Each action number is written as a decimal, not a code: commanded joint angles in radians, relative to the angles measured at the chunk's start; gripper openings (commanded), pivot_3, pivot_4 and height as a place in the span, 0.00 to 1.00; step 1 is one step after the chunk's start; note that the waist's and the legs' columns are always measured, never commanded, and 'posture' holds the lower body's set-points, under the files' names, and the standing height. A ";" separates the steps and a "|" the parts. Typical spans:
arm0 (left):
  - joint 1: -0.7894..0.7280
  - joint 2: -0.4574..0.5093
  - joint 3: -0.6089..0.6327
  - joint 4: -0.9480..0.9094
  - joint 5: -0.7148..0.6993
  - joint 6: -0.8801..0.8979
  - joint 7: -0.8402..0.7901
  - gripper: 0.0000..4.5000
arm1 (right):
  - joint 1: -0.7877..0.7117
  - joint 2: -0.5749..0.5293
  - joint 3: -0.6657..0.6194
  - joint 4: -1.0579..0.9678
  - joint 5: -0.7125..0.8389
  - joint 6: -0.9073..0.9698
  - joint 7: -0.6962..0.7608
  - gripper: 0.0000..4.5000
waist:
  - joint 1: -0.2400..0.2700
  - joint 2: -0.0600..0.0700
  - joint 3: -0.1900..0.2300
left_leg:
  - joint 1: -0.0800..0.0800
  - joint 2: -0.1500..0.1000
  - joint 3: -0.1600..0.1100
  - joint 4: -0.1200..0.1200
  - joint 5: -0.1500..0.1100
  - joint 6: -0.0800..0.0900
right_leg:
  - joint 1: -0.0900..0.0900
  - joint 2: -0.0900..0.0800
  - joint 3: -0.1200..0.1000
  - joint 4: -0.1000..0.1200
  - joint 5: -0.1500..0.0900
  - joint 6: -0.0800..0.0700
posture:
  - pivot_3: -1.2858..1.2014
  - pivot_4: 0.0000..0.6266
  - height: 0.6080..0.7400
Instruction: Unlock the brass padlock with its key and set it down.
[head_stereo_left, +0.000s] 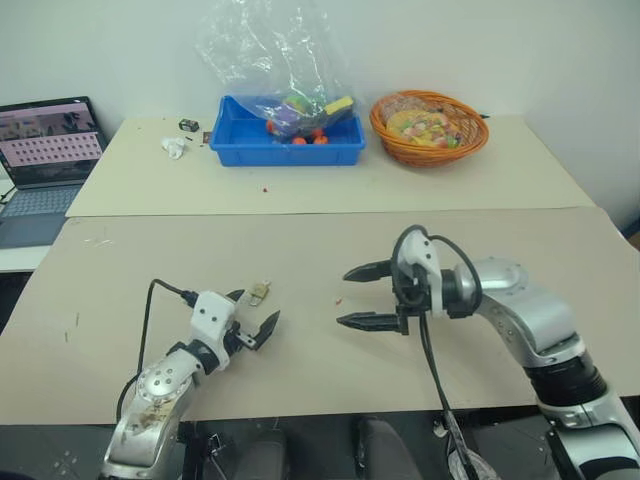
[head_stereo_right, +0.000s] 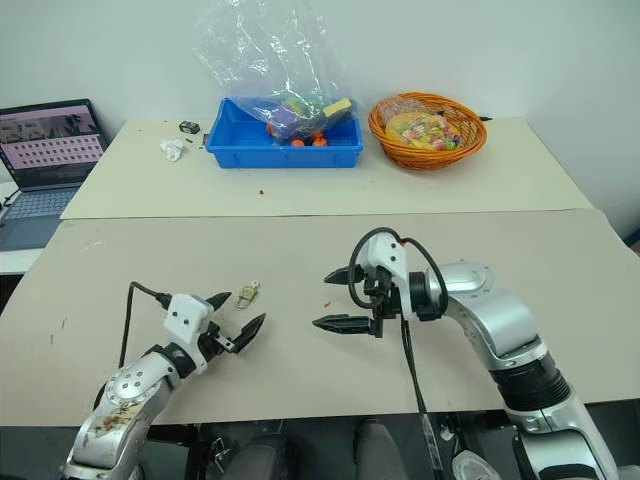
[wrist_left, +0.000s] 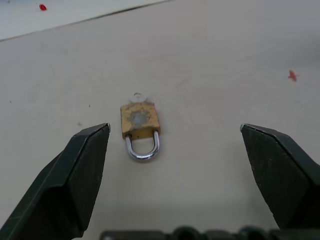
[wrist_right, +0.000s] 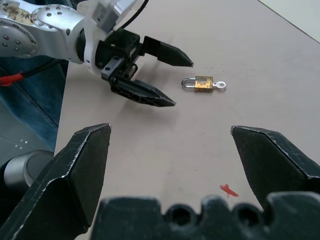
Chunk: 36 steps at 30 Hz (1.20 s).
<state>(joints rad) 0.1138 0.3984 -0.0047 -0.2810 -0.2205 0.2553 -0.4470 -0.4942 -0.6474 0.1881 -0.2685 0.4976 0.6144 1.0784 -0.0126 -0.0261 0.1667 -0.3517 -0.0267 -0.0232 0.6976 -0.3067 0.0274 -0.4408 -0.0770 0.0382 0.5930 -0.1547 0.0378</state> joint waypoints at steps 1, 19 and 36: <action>-0.032 -0.024 0.008 0.087 0.016 -0.066 0.002 0.99 | -0.020 -0.010 -0.058 -0.054 0.049 0.030 -0.009 1.00 | 0.001 0.001 0.000 | 0.000 0.000 0.000 0.000 0.000 0.000 | 0.000 0.000 0.000 0.000 0.000 0.000 | 0.52 0.24 0.96; -0.220 -0.030 -0.001 0.203 -0.020 0.127 -0.050 0.99 | -0.014 -0.026 -0.157 -0.140 0.169 0.123 -0.080 1.00 | 0.019 0.004 -0.003 | 0.005 0.000 0.000 0.001 0.000 0.000 | 0.005 0.000 0.000 0.000 -0.003 0.005 | 0.52 0.24 0.96; -0.239 0.012 0.045 -0.130 -0.082 0.664 0.101 0.99 | -0.030 -0.005 -0.201 -0.180 0.256 0.149 -0.163 1.00 | -0.002 0.004 -0.002 | 0.003 0.000 0.000 -0.001 0.000 0.000 | 0.003 0.000 0.001 0.000 -0.004 0.006 | 0.52 0.24 0.96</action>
<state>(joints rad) -0.1258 0.4056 0.0299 -0.4190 -0.3016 0.9007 -0.3527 -0.5055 -0.6541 0.0156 -0.4132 0.7300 0.7683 0.9217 -0.0145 -0.0223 0.1645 -0.3485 -0.0270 -0.0234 0.6968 -0.3068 0.0277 -0.4382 -0.0770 0.0388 0.5934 -0.1582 0.0435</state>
